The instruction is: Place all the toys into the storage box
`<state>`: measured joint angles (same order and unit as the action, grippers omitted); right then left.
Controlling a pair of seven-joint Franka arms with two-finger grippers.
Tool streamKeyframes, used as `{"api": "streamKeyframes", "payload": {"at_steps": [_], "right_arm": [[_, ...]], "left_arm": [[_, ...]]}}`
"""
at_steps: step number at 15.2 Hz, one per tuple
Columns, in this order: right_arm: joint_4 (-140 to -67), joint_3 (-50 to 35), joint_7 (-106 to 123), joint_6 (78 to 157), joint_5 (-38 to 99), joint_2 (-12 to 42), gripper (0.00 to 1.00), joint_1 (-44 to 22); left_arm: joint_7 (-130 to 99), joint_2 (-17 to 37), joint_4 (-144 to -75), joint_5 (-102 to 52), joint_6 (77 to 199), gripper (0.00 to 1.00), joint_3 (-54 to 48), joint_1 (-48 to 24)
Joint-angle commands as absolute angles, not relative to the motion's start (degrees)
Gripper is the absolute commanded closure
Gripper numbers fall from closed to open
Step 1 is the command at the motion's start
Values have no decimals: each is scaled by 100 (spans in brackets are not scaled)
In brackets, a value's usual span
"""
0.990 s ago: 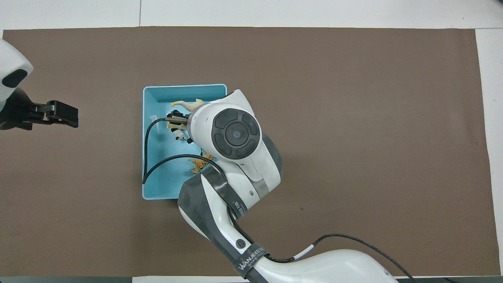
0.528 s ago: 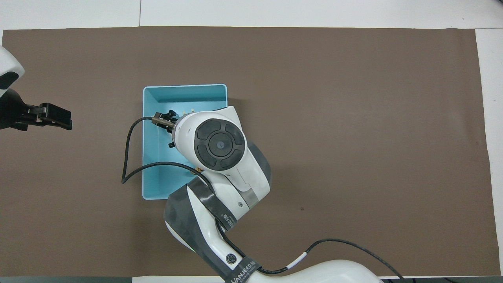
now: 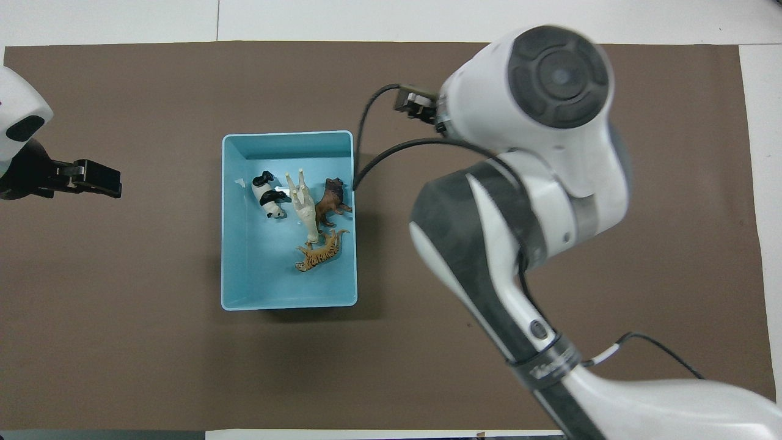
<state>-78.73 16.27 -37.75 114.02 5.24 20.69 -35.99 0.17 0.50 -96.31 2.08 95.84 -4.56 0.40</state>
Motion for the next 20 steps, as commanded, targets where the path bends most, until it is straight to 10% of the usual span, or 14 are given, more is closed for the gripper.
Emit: {"api": "streamKeyframes", "payload": {"at_steps": [1, 8, 20], "right_arm": [[-8225, 1538, -2115, 11355, 475, 1969, 0, -2737], [-8279, 1547, -326, 10418, 483, 1768, 0, -1320], [-8983, 682, 964, 8675, 62, -70, 0, 144]], "left_arm": [[141, -61, -9791, 141, 9721, 0, -457, 0], [114, -105, -9835, 141, 9580, 0, -440, -18], [97, -193, -9650, 149, 9158, 0, -413, -88]]}}
